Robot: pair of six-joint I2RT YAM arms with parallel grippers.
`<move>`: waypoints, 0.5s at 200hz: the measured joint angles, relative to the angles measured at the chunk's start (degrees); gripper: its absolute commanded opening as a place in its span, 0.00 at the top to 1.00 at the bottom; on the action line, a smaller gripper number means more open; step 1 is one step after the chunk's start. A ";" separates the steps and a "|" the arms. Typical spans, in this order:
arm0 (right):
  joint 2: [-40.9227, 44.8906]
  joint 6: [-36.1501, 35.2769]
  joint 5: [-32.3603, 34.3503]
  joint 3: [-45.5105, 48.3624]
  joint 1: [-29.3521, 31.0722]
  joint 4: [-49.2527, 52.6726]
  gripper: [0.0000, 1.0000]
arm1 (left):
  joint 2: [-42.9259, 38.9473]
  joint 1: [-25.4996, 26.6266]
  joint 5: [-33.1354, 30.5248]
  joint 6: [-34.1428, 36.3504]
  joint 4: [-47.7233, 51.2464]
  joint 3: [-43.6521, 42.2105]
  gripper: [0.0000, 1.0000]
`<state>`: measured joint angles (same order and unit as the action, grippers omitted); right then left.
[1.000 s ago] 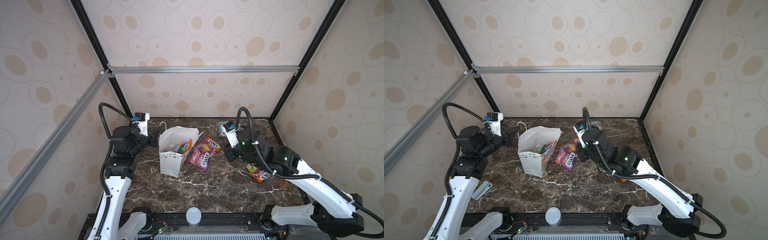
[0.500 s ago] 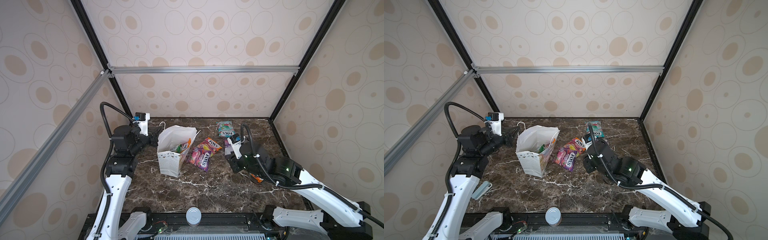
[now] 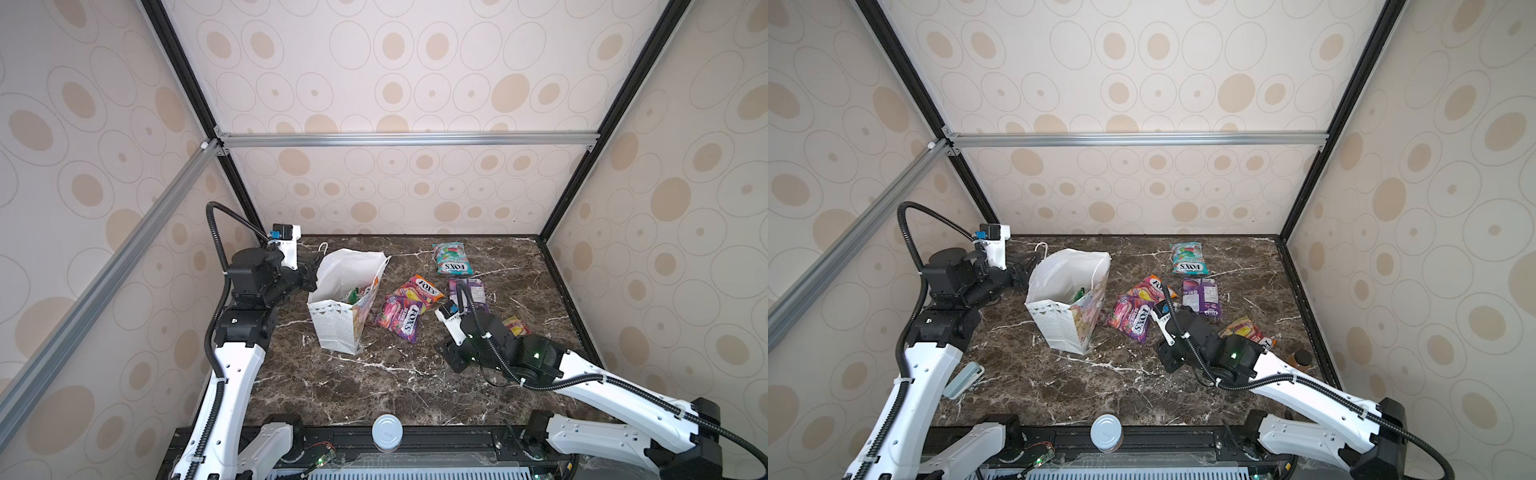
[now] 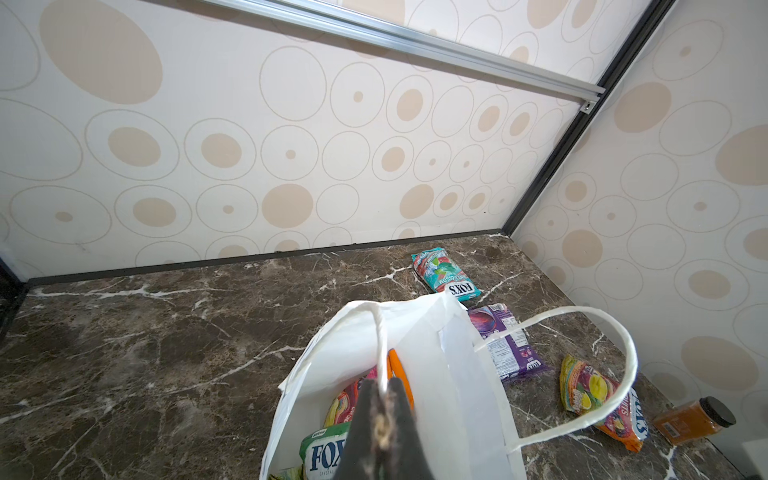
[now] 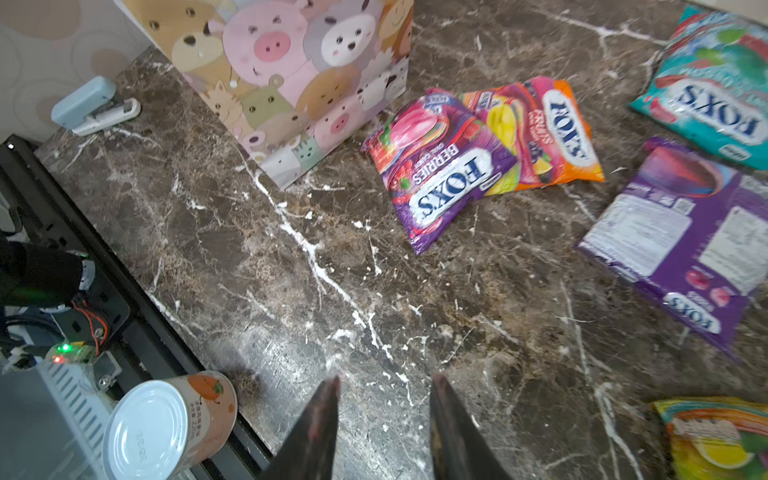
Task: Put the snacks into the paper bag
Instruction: 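Withdraw the right gripper from the bag toward the purple berries packet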
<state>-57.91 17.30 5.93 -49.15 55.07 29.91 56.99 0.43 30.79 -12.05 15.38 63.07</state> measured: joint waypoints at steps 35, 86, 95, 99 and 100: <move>0.28 1.62 -0.76 5.92 0.00 -7.04 0.61 | 1.27 0.00 -0.94 0.37 1.14 2.45 1.00; 0.70 4.44 0.33 12.02 0.00 -12.81 0.57 | 3.17 0.00 -2.58 1.11 3.87 4.85 1.00; 0.55 4.76 0.28 12.31 0.00 -13.27 0.57 | 3.54 0.00 -3.17 1.40 4.50 5.90 1.00; 0.33 4.87 0.26 12.33 0.00 -13.53 0.56 | 3.58 0.00 -3.41 1.44 4.59 6.21 1.00; 0.26 4.94 0.24 12.33 0.00 -13.64 0.56 | 3.61 0.00 -3.52 1.46 4.59 6.29 1.00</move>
<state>-57.65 22.24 6.17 -36.82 55.07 16.27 60.60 0.43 27.27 -10.59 19.97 69.36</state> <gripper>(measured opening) 0.434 0.048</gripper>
